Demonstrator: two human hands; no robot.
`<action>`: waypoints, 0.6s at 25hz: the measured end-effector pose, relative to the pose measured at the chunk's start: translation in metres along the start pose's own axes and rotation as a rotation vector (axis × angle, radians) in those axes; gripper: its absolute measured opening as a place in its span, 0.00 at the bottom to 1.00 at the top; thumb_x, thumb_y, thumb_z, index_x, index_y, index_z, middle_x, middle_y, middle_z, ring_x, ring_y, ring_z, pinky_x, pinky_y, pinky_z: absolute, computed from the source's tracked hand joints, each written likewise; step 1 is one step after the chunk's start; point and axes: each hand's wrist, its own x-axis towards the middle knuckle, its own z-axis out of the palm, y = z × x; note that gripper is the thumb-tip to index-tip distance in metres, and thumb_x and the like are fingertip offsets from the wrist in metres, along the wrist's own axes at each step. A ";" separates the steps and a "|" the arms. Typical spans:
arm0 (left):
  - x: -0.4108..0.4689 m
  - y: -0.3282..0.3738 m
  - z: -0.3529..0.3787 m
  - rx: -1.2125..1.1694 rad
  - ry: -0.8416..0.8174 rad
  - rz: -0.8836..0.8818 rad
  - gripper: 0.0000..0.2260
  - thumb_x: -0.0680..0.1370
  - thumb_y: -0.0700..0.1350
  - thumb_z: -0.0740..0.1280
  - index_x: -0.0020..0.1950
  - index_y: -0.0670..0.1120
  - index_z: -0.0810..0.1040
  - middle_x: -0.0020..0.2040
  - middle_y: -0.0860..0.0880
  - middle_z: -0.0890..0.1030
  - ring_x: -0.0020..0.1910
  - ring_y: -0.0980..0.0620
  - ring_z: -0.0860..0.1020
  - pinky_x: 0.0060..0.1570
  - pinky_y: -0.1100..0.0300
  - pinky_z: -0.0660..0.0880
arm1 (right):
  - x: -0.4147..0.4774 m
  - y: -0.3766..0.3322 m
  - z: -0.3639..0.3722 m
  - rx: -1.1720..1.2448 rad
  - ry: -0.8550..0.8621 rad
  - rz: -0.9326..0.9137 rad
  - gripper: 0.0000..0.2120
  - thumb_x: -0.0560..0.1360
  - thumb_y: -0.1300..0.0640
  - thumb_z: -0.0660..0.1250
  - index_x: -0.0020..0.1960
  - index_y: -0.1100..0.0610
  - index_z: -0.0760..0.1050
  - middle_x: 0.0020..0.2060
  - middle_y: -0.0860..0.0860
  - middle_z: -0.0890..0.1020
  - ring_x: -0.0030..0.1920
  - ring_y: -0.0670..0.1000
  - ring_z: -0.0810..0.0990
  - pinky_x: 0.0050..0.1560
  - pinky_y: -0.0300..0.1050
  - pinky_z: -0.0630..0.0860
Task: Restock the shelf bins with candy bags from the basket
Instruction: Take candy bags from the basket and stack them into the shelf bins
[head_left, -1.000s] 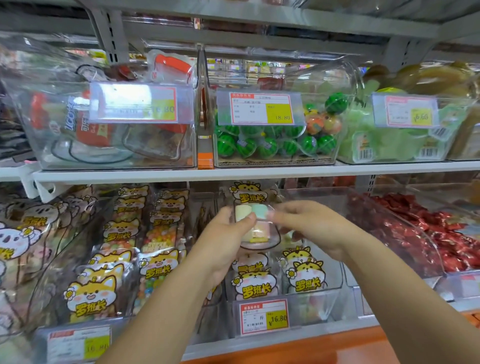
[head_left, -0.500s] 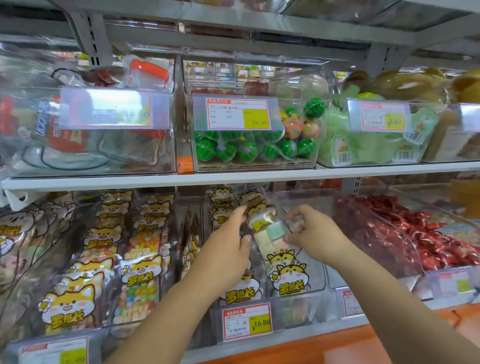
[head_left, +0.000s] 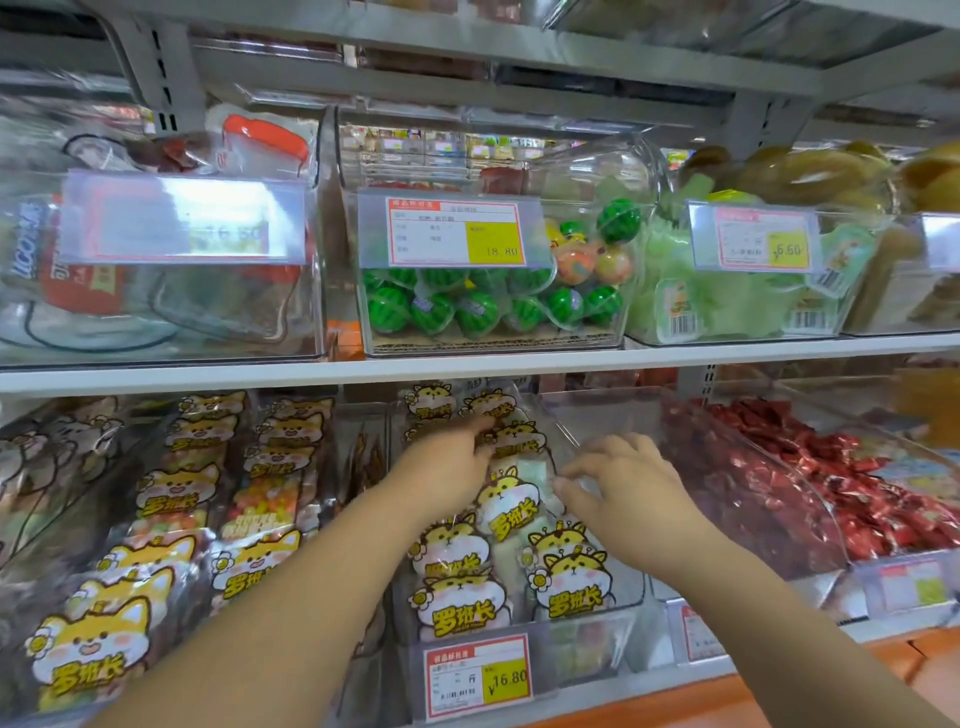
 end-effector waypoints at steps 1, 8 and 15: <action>0.012 -0.002 0.002 0.006 -0.025 -0.035 0.18 0.84 0.47 0.55 0.74 0.52 0.66 0.66 0.45 0.76 0.59 0.45 0.77 0.54 0.57 0.75 | 0.001 -0.003 0.001 0.066 0.010 0.032 0.19 0.76 0.35 0.58 0.60 0.42 0.77 0.73 0.48 0.64 0.73 0.53 0.55 0.70 0.49 0.58; 0.051 -0.013 0.002 -0.092 0.000 -0.153 0.19 0.76 0.51 0.70 0.66 0.54 0.76 0.63 0.51 0.79 0.53 0.52 0.78 0.52 0.61 0.73 | 0.018 -0.012 0.009 0.401 -0.064 0.220 0.12 0.68 0.37 0.73 0.38 0.44 0.79 0.75 0.49 0.59 0.75 0.54 0.51 0.72 0.57 0.60; 0.047 -0.013 0.003 -0.215 0.220 -0.177 0.09 0.76 0.44 0.71 0.57 0.50 0.82 0.56 0.50 0.83 0.48 0.54 0.77 0.46 0.63 0.72 | 0.025 0.000 0.018 0.375 -0.047 0.288 0.14 0.70 0.37 0.70 0.36 0.45 0.71 0.63 0.51 0.71 0.68 0.57 0.64 0.66 0.53 0.68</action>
